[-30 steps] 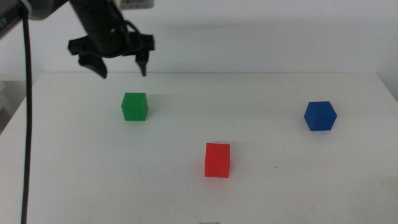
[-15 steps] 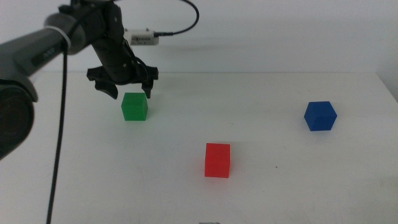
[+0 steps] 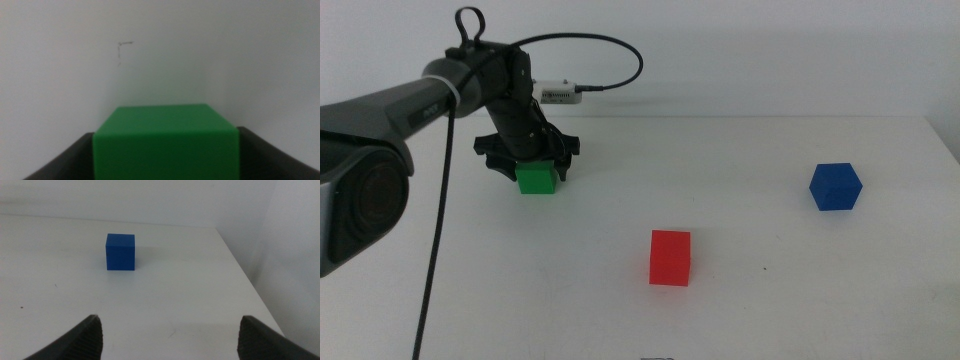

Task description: Stack red cubes first, then green, then blue cubes in a specific spot.

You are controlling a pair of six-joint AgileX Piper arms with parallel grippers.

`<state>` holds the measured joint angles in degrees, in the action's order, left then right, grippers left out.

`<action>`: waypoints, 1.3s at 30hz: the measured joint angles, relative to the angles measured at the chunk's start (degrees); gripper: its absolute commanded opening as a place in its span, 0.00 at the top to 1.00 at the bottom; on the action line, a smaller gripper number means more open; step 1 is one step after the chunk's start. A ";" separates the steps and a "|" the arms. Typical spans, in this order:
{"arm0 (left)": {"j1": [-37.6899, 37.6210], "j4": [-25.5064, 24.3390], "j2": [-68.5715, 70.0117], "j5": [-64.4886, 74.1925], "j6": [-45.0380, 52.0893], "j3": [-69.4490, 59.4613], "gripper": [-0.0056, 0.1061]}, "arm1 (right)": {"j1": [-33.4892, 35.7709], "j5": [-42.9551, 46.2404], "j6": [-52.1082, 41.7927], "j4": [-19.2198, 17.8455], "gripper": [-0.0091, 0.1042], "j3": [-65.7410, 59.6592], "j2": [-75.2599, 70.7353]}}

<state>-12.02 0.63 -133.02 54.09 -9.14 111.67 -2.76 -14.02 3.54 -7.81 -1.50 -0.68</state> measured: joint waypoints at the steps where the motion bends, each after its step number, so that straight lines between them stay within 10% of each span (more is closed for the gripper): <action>1: 0.00 0.00 -0.15 -0.37 0.00 0.00 0.28 | 0.00 0.00 0.00 0.00 0.09 0.00 0.00; 11: 0.00 0.00 1.29 4.08 0.00 0.00 0.96 | 0.00 0.00 0.00 0.00 0.09 0.00 0.00; 27: -10.65 -1.51 35.91 9.39 -15.73 -25.75 0.96 | 0.00 0.00 0.00 0.00 0.09 0.00 0.00; 39: -23.55 -1.41 31.26 11.02 -20.76 -24.46 0.96 | 0.00 0.00 0.00 0.00 0.09 0.00 0.00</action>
<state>-35.57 -0.79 -101.76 65.11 -29.90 87.21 -2.76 -14.02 3.54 -7.81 -1.50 -0.68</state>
